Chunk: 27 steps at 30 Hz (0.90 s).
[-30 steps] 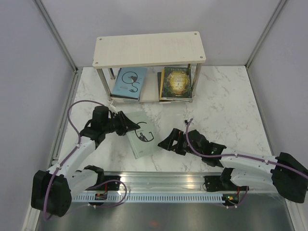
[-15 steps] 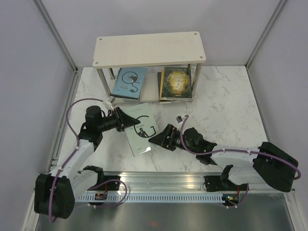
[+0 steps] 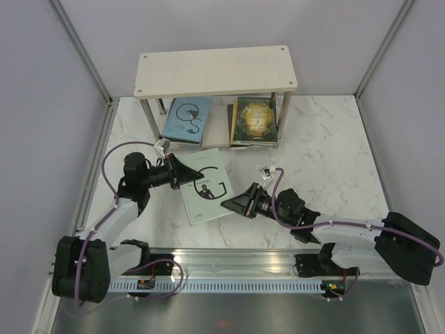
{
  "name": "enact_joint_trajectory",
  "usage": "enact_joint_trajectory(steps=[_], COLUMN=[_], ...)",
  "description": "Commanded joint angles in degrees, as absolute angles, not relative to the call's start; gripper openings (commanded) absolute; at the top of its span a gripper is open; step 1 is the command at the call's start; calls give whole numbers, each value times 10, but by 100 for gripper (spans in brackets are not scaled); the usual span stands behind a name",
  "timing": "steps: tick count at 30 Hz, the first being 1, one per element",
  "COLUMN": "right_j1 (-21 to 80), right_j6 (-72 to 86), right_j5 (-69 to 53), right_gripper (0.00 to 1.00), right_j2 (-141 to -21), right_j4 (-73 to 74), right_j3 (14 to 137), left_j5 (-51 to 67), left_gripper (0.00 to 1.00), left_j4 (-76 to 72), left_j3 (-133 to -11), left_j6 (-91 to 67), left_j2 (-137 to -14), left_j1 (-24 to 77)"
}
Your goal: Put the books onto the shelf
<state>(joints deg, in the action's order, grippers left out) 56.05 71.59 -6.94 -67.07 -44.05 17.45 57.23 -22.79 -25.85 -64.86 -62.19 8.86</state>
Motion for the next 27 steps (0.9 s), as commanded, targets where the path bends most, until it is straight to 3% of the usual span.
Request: enact_joint_trajectory(steps=[1,5,6,9,15,16,18,22,27], right_j1=[561,561,561,561,562,561,561,561,561], right_j6=[693,679,678,676,671,669,669,677,688], right_j5=[-80,-123,-129,-140,-110,-108,-105,-98,-89], right_gripper=[28,9,0,0,0,0,0,0,0], right_j2=[-663,-663,-662,-650,-593,-587,-571,-556,-560], right_j4=[-464,-499,-504,-520,-478,-469,-468,-477,-488], right_j3=[172,171,171,162,149,147,139,125,136], left_j5=[623,624,623,610,427,400,317,197,70], left_gripper=[2,2,2,6,49,62,79,98,100], left_j4=[-260,-259,-252,-185,88,145,202,307,387], left_j3=[-274,-271,-271,-284,-358,-380,-402,-457,-499], left_j6=[-657,-643,-639,-599,-442,-428,-391,-356,-337], left_j2=[-623,-645,-655,-666,-607,-599,-570,-538,-464], left_j1=[88,88,88,88,88,88,88,88,88])
